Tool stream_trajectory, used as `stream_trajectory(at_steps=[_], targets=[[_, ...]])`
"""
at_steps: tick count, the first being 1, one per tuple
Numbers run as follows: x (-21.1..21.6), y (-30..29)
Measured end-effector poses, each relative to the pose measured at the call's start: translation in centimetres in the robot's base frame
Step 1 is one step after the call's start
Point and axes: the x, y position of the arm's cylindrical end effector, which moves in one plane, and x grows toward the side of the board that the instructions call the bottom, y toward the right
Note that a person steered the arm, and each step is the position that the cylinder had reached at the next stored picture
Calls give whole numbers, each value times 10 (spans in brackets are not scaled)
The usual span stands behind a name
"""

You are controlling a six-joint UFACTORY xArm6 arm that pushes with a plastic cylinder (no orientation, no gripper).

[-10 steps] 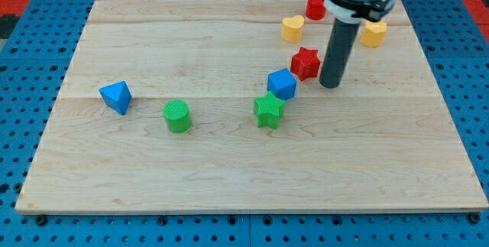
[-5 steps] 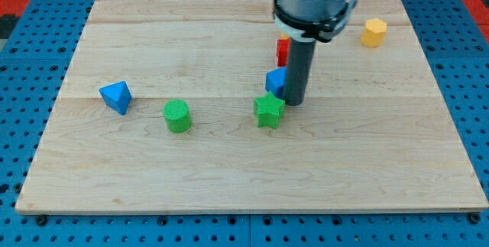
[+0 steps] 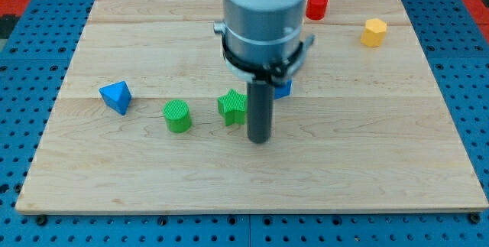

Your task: Place the red star diagonally top right to the green star

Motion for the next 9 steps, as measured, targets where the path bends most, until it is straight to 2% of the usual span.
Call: stream_trajectory(at_steps=[1,3,6,9], targets=[[16,34],[6,148],[6,198],[6,223]])
